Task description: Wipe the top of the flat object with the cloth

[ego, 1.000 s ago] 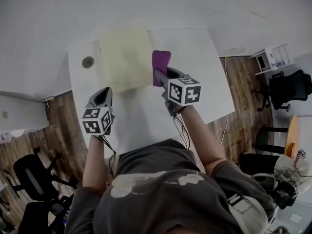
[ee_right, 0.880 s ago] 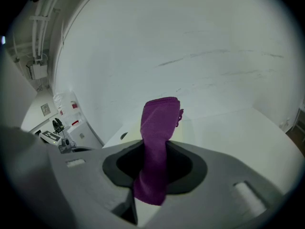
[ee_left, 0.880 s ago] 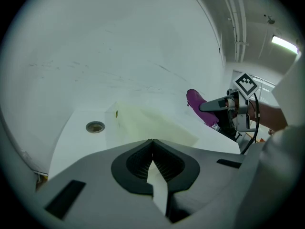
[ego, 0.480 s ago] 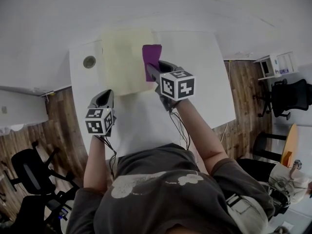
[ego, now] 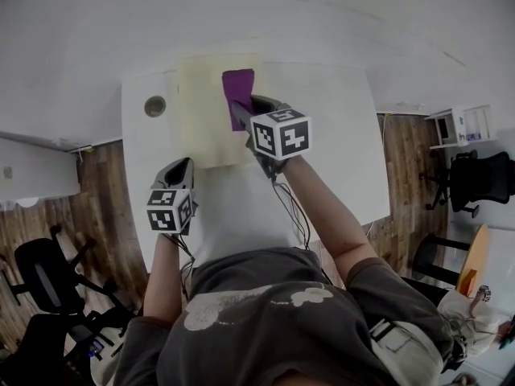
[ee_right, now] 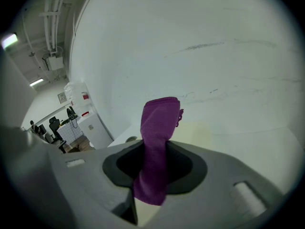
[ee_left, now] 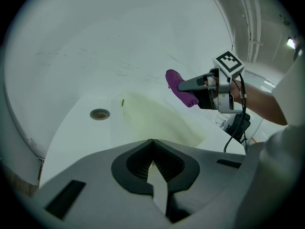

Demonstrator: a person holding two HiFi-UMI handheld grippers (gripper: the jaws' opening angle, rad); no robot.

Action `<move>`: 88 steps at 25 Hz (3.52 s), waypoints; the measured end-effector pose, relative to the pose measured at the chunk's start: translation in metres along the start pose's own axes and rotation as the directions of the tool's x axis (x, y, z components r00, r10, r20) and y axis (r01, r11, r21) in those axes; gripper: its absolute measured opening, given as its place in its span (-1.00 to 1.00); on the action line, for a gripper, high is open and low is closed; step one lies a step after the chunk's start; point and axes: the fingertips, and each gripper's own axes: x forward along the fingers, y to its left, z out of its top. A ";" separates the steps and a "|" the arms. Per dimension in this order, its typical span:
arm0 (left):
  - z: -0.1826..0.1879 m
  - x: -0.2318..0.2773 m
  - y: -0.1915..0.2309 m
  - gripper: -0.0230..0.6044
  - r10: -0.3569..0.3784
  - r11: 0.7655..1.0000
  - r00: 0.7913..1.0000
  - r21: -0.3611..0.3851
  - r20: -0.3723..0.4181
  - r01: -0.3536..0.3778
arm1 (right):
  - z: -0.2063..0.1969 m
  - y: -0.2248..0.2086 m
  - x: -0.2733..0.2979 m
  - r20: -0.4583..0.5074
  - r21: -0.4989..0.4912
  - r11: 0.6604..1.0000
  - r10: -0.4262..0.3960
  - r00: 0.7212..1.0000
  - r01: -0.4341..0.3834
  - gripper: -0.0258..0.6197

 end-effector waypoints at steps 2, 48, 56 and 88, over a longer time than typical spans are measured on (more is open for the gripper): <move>0.000 -0.001 0.001 -0.94 0.003 1.000 1.000 -0.006 -0.004 -0.003 | 0.006 0.001 0.015 -0.012 -0.018 1.000 0.008 1.000 -0.008 -0.56; 0.002 0.003 0.006 -0.94 -0.024 0.992 0.999 -0.126 -0.025 0.021 | 0.038 0.004 0.178 -0.253 -0.309 0.944 0.034 0.967 -0.115 -0.55; 0.001 0.003 0.006 -0.94 -0.015 0.994 0.999 -0.113 -0.033 0.011 | 0.030 -0.033 0.154 -0.239 -0.269 0.962 -0.012 0.971 -0.054 -0.55; 0.000 0.003 0.002 -0.94 0.001 0.996 0.999 -0.092 -0.034 -0.004 | 0.004 -0.162 0.073 -0.196 0.000 0.977 -0.210 0.958 0.214 -0.55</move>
